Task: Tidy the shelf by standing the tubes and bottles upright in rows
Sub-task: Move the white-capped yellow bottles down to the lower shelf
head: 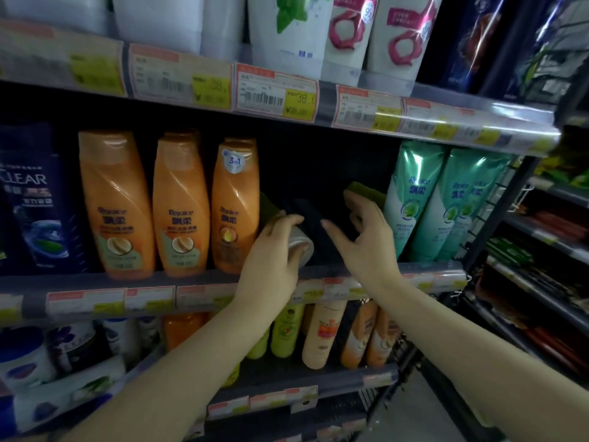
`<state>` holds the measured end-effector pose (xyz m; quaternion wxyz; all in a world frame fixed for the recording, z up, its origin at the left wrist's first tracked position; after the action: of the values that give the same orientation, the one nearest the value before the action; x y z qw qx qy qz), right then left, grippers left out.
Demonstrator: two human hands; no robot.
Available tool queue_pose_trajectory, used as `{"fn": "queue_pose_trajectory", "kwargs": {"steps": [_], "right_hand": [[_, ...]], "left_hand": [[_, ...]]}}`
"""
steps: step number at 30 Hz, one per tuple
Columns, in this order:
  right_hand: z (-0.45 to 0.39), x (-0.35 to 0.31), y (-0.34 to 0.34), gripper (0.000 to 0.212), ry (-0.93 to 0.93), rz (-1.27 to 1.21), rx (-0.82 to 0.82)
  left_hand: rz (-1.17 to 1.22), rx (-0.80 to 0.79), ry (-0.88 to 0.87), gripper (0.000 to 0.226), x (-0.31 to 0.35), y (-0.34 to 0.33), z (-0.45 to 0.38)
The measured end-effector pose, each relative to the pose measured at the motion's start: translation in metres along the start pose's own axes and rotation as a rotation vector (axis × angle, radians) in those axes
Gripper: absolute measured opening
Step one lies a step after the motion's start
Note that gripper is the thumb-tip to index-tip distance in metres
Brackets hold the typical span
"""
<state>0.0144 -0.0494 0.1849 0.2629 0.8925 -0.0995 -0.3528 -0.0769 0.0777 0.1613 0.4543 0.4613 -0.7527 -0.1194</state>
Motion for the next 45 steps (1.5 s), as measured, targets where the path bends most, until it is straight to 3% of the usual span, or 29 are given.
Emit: {"fn": "queue_pose_trajectory", "kwargs": {"steps": [13,29,45], "right_hand": [[-0.04,0.004,-0.007,0.055,-0.287,0.158,0.067],[-0.042,0.028,-0.002,0.073,-0.27,0.308,0.055],[-0.074,0.044,-0.011,0.074,-0.352,0.296,0.016]], "left_hand": [[0.079,-0.024,-0.034,0.047,-0.002,0.003,0.002],[0.074,-0.052,-0.044,0.042,-0.006,0.004,0.001],[0.073,-0.051,-0.042,0.044,-0.005,0.005,0.001]]}}
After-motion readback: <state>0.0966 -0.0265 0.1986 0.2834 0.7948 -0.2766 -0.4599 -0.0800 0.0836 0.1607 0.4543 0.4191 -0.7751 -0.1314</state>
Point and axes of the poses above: each hand's wrist, its own z-axis away from the middle knuckle, its own y-axis out of the back of the hand, x = y × z, the point moved 2 cm from there along -z, towards the middle knuckle, and after that the axes turned 7 degrees about -x, right-handed, at the moved point
